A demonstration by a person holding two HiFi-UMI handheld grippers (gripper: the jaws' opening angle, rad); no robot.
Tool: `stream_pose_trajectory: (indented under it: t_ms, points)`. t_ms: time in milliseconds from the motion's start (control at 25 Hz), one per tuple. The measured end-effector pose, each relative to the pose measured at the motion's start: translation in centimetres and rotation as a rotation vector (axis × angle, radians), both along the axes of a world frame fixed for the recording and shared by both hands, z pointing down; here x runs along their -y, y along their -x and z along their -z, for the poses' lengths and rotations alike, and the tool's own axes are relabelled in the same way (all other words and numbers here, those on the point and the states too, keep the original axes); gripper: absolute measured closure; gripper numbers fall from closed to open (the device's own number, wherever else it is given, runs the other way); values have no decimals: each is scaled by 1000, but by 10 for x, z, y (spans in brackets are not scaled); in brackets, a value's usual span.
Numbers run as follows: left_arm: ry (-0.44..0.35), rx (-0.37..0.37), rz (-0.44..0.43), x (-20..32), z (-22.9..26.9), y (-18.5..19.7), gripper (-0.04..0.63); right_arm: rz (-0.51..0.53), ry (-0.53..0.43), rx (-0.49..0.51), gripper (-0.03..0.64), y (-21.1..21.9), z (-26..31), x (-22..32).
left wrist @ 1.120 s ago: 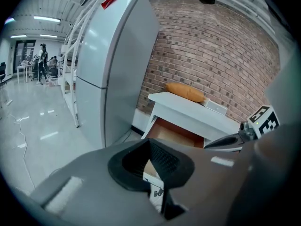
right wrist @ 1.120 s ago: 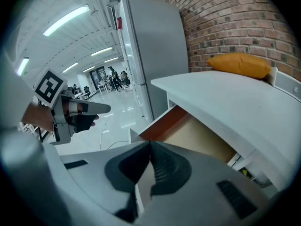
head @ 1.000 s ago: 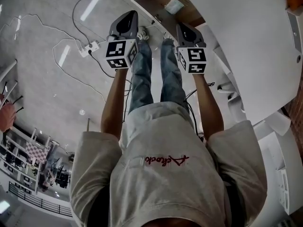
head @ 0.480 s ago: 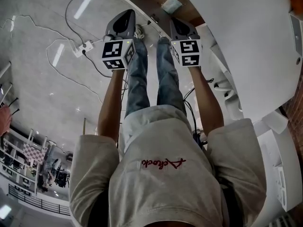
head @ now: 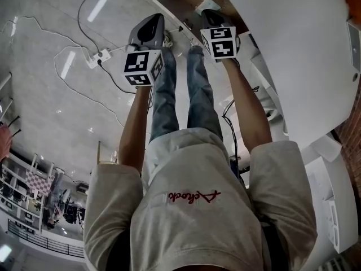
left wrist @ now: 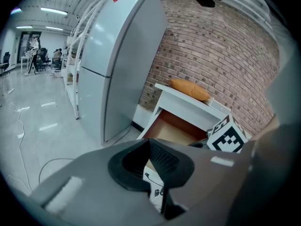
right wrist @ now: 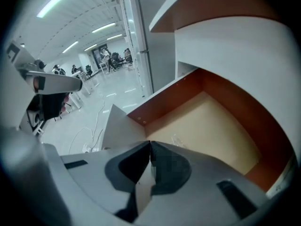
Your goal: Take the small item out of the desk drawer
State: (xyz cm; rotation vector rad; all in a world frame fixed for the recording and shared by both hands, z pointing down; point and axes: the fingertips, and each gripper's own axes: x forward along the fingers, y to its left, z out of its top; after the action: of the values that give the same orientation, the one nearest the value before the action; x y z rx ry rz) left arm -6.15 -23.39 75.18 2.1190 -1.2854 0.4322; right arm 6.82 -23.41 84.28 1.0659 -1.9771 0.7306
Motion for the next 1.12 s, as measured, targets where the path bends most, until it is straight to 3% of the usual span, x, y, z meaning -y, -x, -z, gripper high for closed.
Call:
stream_pose_trajectory:
  t_ms: [240, 560, 800, 1000, 1080, 1120]
  points:
    - [7, -6, 0, 0, -3, 4, 586, 66, 71, -81, 604, 2, -29, 5]
    - [15, -12, 6, 0, -11, 6, 586, 398, 92, -281, 604, 4, -61, 1]
    - [21, -18, 6, -3, -15, 7, 586, 573, 111, -397, 604, -1, -77, -8]
    - [20, -24, 11, -4, -15, 7, 586, 531, 136, -418, 599, -10, -83, -9]
    - [20, -25, 13, -3, -16, 8, 586, 492, 146, -417, 509, -15, -85, -6]
    - [21, -25, 13, -3, -17, 8, 586, 475, 148, -420, 503, -17, -87, -4]
